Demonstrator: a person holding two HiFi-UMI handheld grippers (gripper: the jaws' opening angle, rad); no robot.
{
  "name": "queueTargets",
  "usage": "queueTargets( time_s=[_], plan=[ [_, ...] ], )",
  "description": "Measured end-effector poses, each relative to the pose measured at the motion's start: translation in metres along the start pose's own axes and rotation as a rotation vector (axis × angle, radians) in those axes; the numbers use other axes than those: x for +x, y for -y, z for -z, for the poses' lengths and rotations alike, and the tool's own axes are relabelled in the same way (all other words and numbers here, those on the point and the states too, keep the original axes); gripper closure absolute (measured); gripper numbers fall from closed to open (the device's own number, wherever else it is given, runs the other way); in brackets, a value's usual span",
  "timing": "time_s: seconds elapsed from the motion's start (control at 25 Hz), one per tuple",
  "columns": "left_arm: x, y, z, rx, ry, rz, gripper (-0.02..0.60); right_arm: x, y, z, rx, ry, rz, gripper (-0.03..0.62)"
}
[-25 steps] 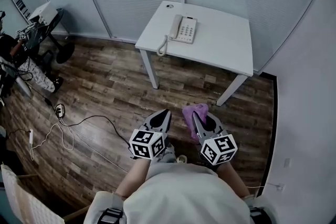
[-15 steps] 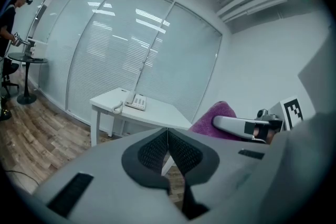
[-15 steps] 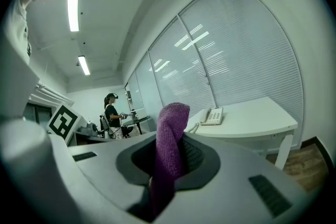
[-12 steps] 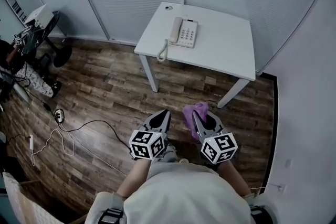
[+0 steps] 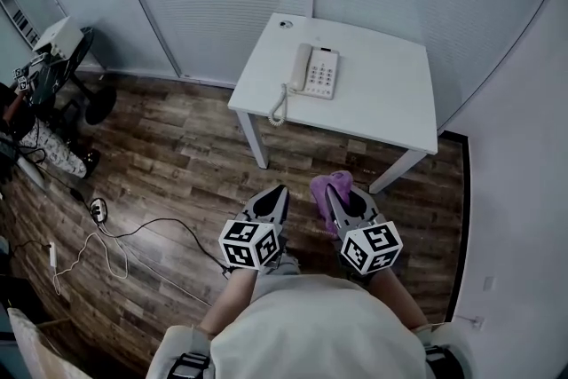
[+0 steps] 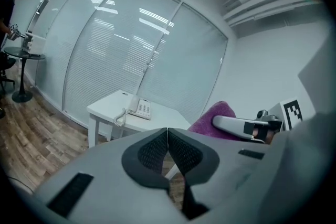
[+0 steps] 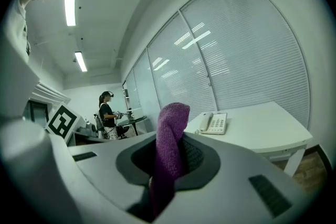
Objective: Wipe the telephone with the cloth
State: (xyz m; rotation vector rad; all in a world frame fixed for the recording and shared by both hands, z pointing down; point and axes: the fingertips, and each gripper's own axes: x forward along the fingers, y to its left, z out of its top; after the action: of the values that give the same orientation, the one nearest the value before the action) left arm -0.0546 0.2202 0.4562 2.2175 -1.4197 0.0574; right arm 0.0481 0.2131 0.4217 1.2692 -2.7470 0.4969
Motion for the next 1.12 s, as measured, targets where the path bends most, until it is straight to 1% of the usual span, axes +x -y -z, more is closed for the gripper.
queueTargets(
  time_s=[0.28, 0.64, 0.92, 1.12],
  plan=[
    [0.012, -0.039, -0.032, 0.000, 0.001, 0.016, 0.560, 0.046, -0.007, -0.017, -0.007, -0.001, 0.016, 0.534],
    [0.035, -0.092, -0.063, 0.025, -0.016, 0.059, 0.560, 0.106, -0.009, -0.033, 0.002, 0.035, 0.065, 0.534],
    [0.051, -0.124, -0.078, 0.036, -0.031, 0.091, 0.560, 0.143, -0.010, -0.034, 0.023, 0.041, 0.096, 0.534],
    [0.058, -0.138, -0.082, 0.033, -0.043, 0.103, 0.560, 0.157, -0.009, -0.034, 0.030, 0.036, 0.115, 0.534]
  ],
)
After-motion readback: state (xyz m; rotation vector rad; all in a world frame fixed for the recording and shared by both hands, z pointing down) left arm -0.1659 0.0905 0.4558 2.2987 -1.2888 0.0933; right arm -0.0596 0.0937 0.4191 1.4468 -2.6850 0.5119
